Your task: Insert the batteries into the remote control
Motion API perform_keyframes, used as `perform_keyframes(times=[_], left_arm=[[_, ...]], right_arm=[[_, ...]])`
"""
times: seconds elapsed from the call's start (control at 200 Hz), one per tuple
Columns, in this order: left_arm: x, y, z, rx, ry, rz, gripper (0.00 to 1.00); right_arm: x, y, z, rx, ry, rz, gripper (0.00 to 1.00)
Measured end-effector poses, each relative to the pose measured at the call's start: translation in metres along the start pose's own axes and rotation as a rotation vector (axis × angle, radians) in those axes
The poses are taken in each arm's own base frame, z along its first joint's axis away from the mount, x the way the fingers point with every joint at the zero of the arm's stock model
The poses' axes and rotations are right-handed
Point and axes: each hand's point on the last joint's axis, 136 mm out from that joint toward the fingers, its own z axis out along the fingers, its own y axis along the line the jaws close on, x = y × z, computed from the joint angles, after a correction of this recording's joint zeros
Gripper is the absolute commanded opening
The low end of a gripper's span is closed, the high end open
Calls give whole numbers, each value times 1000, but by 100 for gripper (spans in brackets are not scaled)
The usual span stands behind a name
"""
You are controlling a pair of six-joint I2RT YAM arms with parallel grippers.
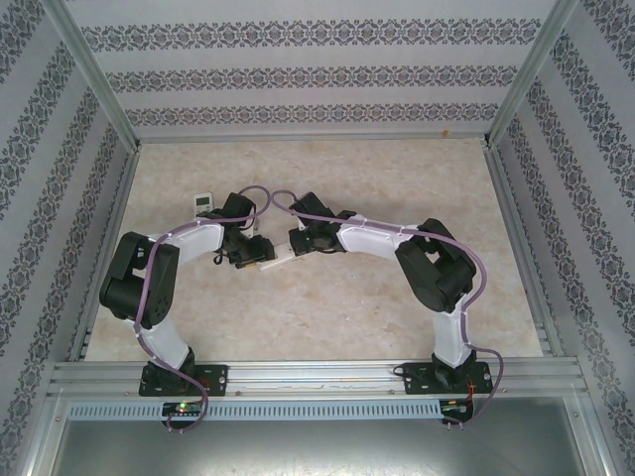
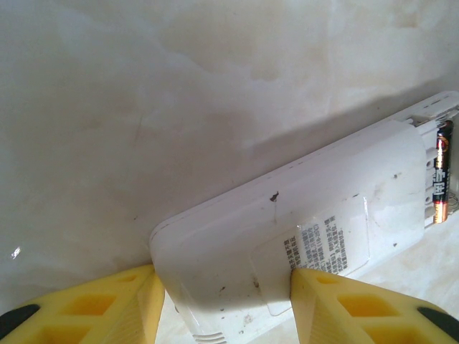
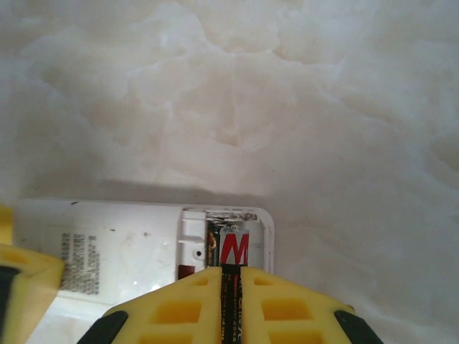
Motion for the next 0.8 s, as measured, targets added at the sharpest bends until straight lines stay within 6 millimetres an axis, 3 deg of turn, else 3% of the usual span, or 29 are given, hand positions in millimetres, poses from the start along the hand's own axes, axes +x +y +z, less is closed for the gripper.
perform_keyframes(times=[0.245, 0.395, 0.589, 0.799], left_arm=[[0, 0, 0, 0, 0, 0, 50], [0, 0, 0, 0, 0, 0, 50], [0, 0, 0, 0, 1, 0, 50], [0, 0, 0, 0, 1, 0, 50]], right_arm=[[-9, 3, 2, -9, -36, -3, 14], [-1, -4, 18, 11, -15, -12, 15], [0, -5, 20, 19, -24, -33, 19], [1, -6, 21, 22, -33, -39, 15]])
